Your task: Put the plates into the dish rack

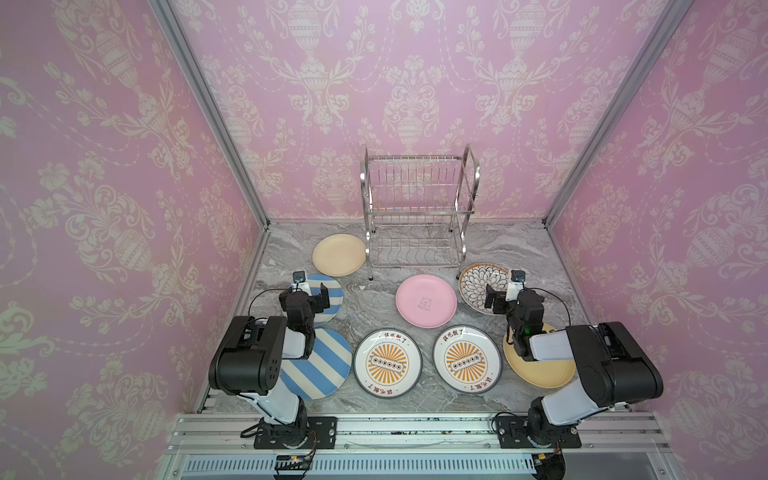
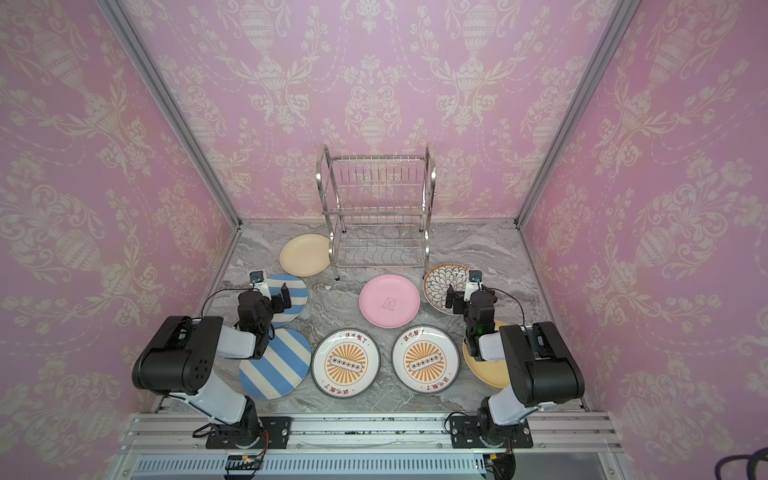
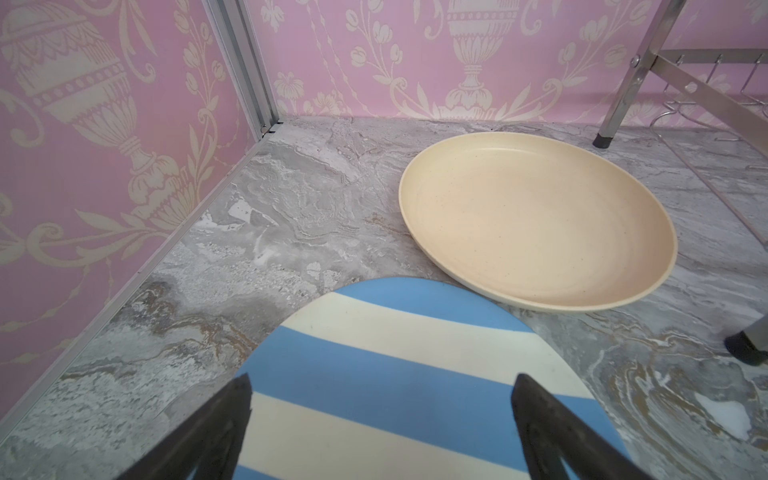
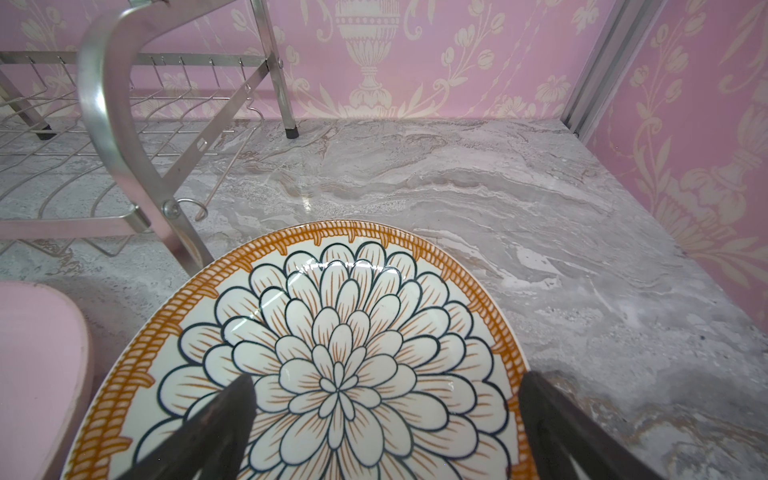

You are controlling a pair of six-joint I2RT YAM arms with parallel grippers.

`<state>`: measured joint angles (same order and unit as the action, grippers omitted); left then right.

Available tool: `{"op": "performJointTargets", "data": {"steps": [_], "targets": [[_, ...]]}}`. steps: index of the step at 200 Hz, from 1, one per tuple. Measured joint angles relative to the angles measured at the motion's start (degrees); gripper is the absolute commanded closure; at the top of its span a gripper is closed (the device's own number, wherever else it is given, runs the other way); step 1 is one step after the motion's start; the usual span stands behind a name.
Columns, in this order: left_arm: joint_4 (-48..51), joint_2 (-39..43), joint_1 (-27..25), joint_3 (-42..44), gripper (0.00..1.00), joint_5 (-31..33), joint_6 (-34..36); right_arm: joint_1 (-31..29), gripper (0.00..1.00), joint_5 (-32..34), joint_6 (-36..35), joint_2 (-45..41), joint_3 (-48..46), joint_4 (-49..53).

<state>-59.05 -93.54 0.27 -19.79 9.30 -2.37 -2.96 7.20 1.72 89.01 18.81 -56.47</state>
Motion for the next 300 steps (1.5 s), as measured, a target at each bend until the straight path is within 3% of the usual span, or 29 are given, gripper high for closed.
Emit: {"op": "performJointTargets", "data": {"steps": [58, 79, 102, 129, 162, 199, 246, 300], "targets": [[0.1, 0.4, 0.0, 0.1, 0.01, 0.2, 0.0, 0.4, 0.00, 1.2, 0.6, -3.8, 0.1, 4.2], [5.4, 6.0, 0.0, 0.0, 0.01, 0.2, 0.0, 0.8, 0.00, 2.5, 1.5, -13.8, 2.9, 15.9], [16.9, 15.8, 0.0, -4.3, 0.01, 0.2, -0.5, 2.5, 0.00, 0.9, 2.9, -21.9, 15.1, 35.1], [28.9, 21.9, 0.0, -13.8, 0.01, -1.5, -2.1, 6.9, 0.04, -4.8, 4.7, -22.3, 29.7, 53.5], [41.2, 22.7, 0.0, -23.2, 0.01, -6.3, -4.6, 12.4, 0.15, -10.6, 7.9, -19.1, 32.1, 65.4], [45.6, 22.5, 0.0, -23.8, 0.01, -16.3, -7.0, 18.8, 0.30, -17.1, 11.8, -10.9, 30.1, 68.4], [47.8, 22.5, -0.2, -23.8, 0.01, -25.0, -8.1, 21.3, 0.42, -23.7, 14.1, -4.9, 29.3, 65.2], [48.0, 23.6, -1.0, -23.8, 0.01, -27.8, -8.6, 21.5, 0.42, -27.0, 14.4, 1.3, 29.3, 63.1]]}}
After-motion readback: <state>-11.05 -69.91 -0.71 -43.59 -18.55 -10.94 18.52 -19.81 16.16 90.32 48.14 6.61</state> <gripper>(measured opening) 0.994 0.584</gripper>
